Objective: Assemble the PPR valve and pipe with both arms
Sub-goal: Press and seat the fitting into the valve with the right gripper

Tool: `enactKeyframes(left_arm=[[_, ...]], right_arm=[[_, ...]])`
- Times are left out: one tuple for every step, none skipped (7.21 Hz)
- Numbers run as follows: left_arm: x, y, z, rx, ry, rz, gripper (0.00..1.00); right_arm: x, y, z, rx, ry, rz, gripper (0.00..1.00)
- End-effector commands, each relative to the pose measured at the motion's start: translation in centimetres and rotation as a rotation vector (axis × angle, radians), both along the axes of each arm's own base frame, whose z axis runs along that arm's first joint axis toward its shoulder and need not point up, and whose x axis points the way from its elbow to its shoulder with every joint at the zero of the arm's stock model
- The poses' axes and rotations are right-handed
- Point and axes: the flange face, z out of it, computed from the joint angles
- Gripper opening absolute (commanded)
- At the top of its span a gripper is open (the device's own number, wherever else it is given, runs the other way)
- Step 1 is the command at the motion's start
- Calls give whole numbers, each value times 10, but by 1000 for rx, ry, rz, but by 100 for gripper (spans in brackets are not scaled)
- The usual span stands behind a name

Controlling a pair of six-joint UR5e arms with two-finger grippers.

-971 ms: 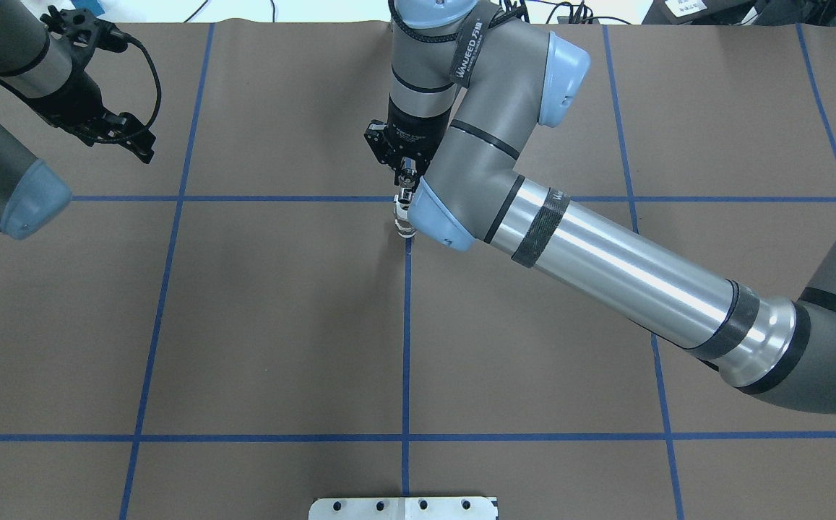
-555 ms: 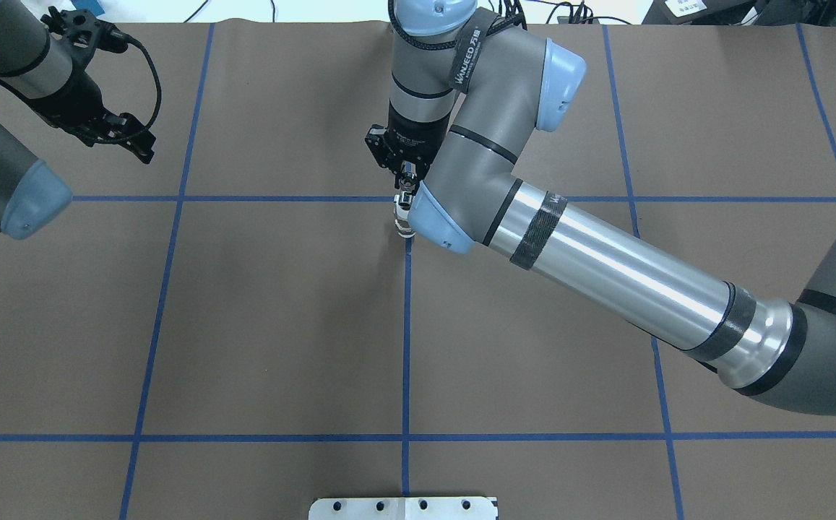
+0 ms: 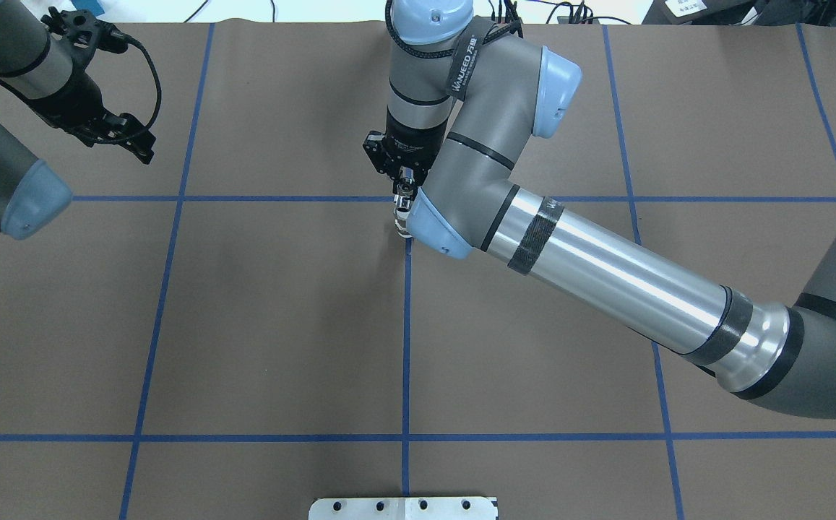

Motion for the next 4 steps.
enactKeyframes(left_arm=[[0, 0, 0, -1, 0, 0, 100], [0, 0, -1, 2, 2, 0, 100], [0, 0, -1, 2, 2, 0, 100], [0, 0, -1, 1, 0, 0, 100]], right_arm=[[0, -1, 5, -2, 4, -1, 0], [0, -1, 8, -3, 8, -3, 0], [0, -1, 7, -3, 7, -2, 0], [-1, 0, 7, -3, 7, -3, 0]])
